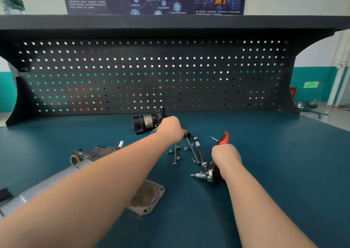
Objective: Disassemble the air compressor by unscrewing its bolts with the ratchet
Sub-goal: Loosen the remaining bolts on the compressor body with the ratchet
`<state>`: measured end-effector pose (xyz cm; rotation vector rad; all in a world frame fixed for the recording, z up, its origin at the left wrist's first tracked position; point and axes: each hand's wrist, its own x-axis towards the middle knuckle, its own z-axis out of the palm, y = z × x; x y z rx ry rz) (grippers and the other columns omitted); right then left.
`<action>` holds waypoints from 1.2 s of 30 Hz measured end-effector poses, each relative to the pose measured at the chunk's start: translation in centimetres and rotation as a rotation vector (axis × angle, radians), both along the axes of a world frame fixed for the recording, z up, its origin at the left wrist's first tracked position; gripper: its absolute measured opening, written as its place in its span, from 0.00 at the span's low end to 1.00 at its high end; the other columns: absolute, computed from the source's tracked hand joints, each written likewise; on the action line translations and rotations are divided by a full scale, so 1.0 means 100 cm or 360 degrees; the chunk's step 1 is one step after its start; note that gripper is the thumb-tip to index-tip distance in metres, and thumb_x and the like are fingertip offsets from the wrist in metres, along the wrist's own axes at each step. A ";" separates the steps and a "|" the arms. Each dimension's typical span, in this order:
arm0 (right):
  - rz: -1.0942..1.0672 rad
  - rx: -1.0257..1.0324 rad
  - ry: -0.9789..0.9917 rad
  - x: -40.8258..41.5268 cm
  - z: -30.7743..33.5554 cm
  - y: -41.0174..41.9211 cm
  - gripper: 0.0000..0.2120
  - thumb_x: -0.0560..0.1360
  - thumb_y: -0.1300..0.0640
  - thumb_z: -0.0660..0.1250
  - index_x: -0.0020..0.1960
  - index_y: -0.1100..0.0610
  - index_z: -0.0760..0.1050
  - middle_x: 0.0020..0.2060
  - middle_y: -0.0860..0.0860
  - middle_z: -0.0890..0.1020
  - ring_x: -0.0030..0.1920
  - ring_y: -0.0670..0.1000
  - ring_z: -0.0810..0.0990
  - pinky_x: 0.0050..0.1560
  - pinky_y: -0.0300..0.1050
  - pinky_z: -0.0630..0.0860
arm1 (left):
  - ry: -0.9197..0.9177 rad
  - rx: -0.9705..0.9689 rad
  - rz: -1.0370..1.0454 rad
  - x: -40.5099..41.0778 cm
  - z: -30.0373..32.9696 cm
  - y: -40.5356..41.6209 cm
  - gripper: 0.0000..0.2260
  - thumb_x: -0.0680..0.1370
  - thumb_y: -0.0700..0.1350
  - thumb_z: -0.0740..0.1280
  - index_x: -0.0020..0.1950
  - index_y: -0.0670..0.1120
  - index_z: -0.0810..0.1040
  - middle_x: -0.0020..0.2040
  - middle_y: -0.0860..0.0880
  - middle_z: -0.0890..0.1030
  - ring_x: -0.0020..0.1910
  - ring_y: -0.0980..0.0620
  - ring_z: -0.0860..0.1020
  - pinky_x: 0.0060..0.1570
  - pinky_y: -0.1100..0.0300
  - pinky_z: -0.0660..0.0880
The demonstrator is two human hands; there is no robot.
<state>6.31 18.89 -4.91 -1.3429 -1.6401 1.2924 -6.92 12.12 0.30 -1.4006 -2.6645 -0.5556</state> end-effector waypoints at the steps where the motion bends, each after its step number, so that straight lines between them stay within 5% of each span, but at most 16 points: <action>1: 0.0010 0.0100 0.0057 0.001 -0.003 -0.006 0.29 0.77 0.62 0.59 0.75 0.50 0.55 0.59 0.62 0.76 0.52 0.58 0.78 0.54 0.51 0.74 | 0.0017 0.0051 -0.0017 0.002 0.008 -0.013 0.11 0.78 0.48 0.63 0.48 0.41 0.79 0.42 0.43 0.78 0.44 0.44 0.77 0.43 0.58 0.73; 3: -0.0056 0.0148 0.0081 0.001 0.000 -0.008 0.31 0.77 0.61 0.62 0.76 0.51 0.52 0.61 0.62 0.75 0.56 0.58 0.77 0.55 0.51 0.73 | 0.0062 0.0084 -0.0089 0.010 0.015 -0.048 0.10 0.78 0.46 0.62 0.50 0.42 0.81 0.45 0.44 0.80 0.43 0.45 0.76 0.40 0.62 0.70; 5: -0.0092 -0.0125 0.0014 -0.008 0.012 -0.005 0.30 0.80 0.48 0.60 0.77 0.54 0.52 0.67 0.60 0.70 0.64 0.56 0.71 0.64 0.50 0.65 | 0.0084 0.0009 -0.0195 0.022 0.010 -0.087 0.11 0.78 0.48 0.62 0.53 0.46 0.81 0.46 0.47 0.82 0.45 0.48 0.77 0.38 0.66 0.66; 7: -0.0089 -0.0287 -0.0116 -0.010 0.018 -0.004 0.32 0.81 0.50 0.57 0.78 0.51 0.42 0.70 0.60 0.66 0.66 0.57 0.69 0.64 0.49 0.64 | 0.0106 -0.0150 -0.0297 0.035 -0.007 -0.121 0.14 0.77 0.54 0.62 0.56 0.49 0.80 0.52 0.49 0.82 0.53 0.49 0.78 0.46 0.65 0.69; 10: -0.0013 0.0024 -0.0591 -0.003 0.014 -0.013 0.35 0.80 0.59 0.56 0.77 0.49 0.36 0.66 0.61 0.71 0.58 0.59 0.74 0.54 0.49 0.71 | 0.0161 -0.0489 -0.0340 0.052 -0.040 -0.155 0.24 0.77 0.61 0.59 0.66 0.46 0.72 0.63 0.44 0.75 0.64 0.46 0.72 0.63 0.58 0.67; 12: -0.0081 0.0229 -0.0739 -0.003 0.007 -0.016 0.33 0.77 0.62 0.60 0.76 0.55 0.48 0.57 0.59 0.77 0.50 0.59 0.76 0.42 0.48 0.72 | 0.0149 -0.0637 -0.0272 0.062 -0.055 -0.163 0.26 0.79 0.60 0.55 0.71 0.44 0.64 0.70 0.39 0.67 0.70 0.42 0.64 0.68 0.55 0.61; 14: -0.0170 0.0245 -0.0729 -0.002 0.003 -0.019 0.23 0.75 0.62 0.63 0.67 0.63 0.61 0.55 0.58 0.77 0.53 0.59 0.77 0.43 0.47 0.71 | 0.0315 -0.0636 -0.0244 0.067 -0.059 -0.162 0.20 0.81 0.54 0.54 0.67 0.44 0.67 0.67 0.40 0.70 0.67 0.42 0.67 0.63 0.55 0.64; 18: -0.0143 0.0305 -0.0810 -0.001 0.002 -0.021 0.18 0.75 0.59 0.64 0.61 0.64 0.66 0.52 0.57 0.77 0.48 0.58 0.76 0.41 0.47 0.71 | 0.0552 -0.0672 -0.0307 0.072 -0.038 -0.155 0.05 0.76 0.40 0.61 0.41 0.41 0.71 0.40 0.42 0.75 0.40 0.40 0.75 0.36 0.56 0.68; 22: -0.0151 0.0307 -0.0795 -0.002 0.001 -0.016 0.19 0.75 0.56 0.63 0.62 0.63 0.63 0.53 0.57 0.76 0.48 0.58 0.75 0.42 0.47 0.69 | 0.0840 -0.0641 -0.0379 0.070 -0.005 -0.128 0.10 0.73 0.30 0.61 0.36 0.42 0.65 0.38 0.43 0.74 0.40 0.41 0.76 0.37 0.55 0.68; 25: -0.0158 0.0301 -0.0766 -0.005 0.000 -0.014 0.19 0.76 0.56 0.61 0.63 0.62 0.63 0.56 0.58 0.76 0.51 0.60 0.75 0.42 0.47 0.69 | 0.0984 -0.0405 -0.0373 0.049 0.021 -0.097 0.11 0.72 0.28 0.60 0.37 0.44 0.66 0.31 0.49 0.64 0.34 0.46 0.69 0.35 0.56 0.68; 27: -0.0145 0.0293 -0.0760 -0.005 -0.001 -0.013 0.19 0.76 0.54 0.61 0.63 0.62 0.63 0.56 0.58 0.77 0.53 0.60 0.76 0.43 0.47 0.69 | 0.0987 -0.0410 -0.0338 0.033 0.028 -0.079 0.10 0.72 0.27 0.60 0.42 0.42 0.69 0.33 0.48 0.67 0.37 0.44 0.72 0.36 0.56 0.68; 32: -0.0131 0.0254 -0.0754 -0.007 0.000 -0.009 0.21 0.75 0.60 0.63 0.64 0.63 0.61 0.55 0.59 0.77 0.53 0.59 0.78 0.42 0.47 0.72 | 0.0758 -0.0606 -0.0220 -0.002 -0.003 -0.049 0.14 0.75 0.29 0.58 0.58 0.39 0.74 0.56 0.42 0.77 0.54 0.42 0.76 0.47 0.53 0.73; 36: -0.0116 0.0253 -0.0764 -0.009 -0.001 -0.006 0.22 0.75 0.64 0.64 0.65 0.63 0.60 0.57 0.59 0.76 0.54 0.59 0.77 0.43 0.47 0.71 | 0.0603 -0.0828 -0.0161 -0.010 -0.024 -0.046 0.12 0.76 0.31 0.57 0.57 0.36 0.76 0.57 0.39 0.78 0.55 0.41 0.77 0.50 0.53 0.74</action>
